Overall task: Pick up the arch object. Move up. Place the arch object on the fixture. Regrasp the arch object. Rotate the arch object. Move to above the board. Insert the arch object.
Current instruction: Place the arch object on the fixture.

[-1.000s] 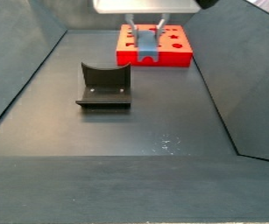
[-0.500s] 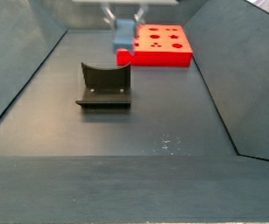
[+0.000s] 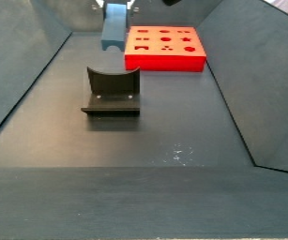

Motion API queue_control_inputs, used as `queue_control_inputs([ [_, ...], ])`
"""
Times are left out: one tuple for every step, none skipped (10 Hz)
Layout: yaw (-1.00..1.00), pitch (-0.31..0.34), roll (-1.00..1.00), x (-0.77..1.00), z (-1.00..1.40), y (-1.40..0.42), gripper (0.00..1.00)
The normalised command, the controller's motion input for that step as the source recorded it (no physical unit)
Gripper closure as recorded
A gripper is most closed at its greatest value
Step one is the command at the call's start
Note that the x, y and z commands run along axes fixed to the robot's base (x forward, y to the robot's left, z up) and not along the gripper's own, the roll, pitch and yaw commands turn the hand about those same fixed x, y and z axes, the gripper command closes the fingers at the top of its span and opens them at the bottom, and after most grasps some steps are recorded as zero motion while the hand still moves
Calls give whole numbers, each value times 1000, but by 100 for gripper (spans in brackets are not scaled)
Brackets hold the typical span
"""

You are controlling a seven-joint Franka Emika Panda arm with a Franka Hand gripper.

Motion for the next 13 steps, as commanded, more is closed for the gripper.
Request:
queue_control_inputs([
  [-59,46,-1000,166,-8,48,100],
  [-67,56,-1000,120,-7,48,100],
  [-87,58,-989,63,-2,46,100],
  [-89,50,-811,62,-9,43,100],
  [-89,52,-632,76,-19,43,100],
  [-88,60,-406,87,-24,49,100],
  [-85,55,-275,79,-11,36,100],
  [-85,42,-203,65,-9,33,100],
  [10,233,-1000,125,-1000,134,100],
  [-15,232,-1000,131,-1000,140,100],
  [-68,248,-909,143,-1000,140,100],
  [-114,241,-762,153,-1000,136,100],
  [-165,195,-549,158,-1000,139,100],
])
